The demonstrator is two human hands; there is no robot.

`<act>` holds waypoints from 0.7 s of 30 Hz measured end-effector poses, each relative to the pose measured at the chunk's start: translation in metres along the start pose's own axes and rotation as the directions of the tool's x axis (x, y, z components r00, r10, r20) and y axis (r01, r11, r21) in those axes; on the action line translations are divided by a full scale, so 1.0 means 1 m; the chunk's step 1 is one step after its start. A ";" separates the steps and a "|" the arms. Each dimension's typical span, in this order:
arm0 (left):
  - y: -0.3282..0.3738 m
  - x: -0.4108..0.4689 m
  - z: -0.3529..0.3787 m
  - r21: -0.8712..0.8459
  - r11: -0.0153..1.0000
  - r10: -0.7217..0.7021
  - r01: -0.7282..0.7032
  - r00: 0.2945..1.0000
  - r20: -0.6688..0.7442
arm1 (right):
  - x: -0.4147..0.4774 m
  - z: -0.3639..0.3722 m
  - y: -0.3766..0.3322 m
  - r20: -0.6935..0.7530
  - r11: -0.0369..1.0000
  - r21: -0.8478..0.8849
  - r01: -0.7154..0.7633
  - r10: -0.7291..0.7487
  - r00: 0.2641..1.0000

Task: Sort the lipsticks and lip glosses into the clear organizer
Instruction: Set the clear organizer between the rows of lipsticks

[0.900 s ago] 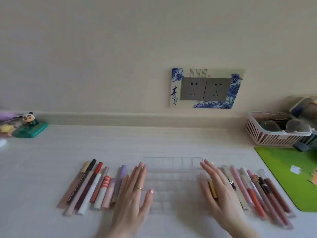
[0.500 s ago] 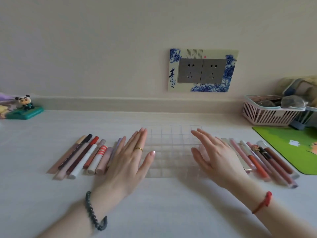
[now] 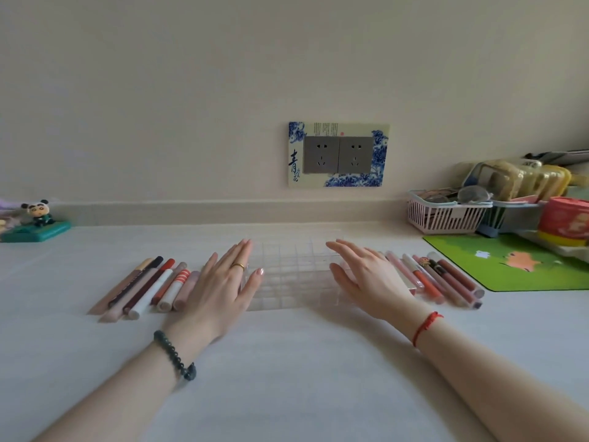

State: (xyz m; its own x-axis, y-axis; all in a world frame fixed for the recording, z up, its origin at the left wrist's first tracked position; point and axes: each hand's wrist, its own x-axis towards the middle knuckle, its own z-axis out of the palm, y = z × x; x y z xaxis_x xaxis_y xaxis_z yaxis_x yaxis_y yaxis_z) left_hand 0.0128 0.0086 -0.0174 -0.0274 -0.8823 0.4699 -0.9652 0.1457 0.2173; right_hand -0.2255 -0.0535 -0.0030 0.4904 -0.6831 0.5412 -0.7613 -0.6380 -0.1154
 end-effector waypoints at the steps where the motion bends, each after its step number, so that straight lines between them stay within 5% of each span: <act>1: -0.001 0.000 0.000 0.001 1.000 -0.002 0.002 1.000 -0.004 | -0.001 -0.001 0.000 -0.006 1.000 0.014 0.006 -0.006 1.000; 7: -0.008 0.004 -0.003 -0.068 0.998 0.005 -0.009 0.998 -0.067 | 0.002 -0.030 0.032 -0.164 0.983 0.184 -0.010 0.041 0.986; 11: -0.013 0.006 -0.005 -0.100 0.995 -0.009 0.000 0.996 -0.093 | -0.007 -0.052 0.092 -0.308 0.962 0.171 -0.212 0.257 0.916; 15: -0.022 0.008 -0.008 -0.121 0.992 -0.051 0.046 0.998 -0.038 | -0.019 -0.052 0.137 -0.220 0.861 0.134 -0.491 0.509 0.832; 21: -0.031 0.007 -0.014 -0.168 0.978 -0.133 0.122 0.990 -0.056 | -0.020 -0.045 0.141 -0.042 0.820 0.053 -0.571 0.573 0.819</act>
State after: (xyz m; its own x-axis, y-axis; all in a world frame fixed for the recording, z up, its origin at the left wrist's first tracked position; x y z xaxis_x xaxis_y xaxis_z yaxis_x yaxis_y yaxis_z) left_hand 0.0462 0.0038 -0.0092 0.1156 -0.8674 0.4840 -0.9037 0.1104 0.4138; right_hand -0.3618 -0.1137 0.0070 -0.0523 -0.9097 0.4120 -0.8813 -0.1520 -0.4475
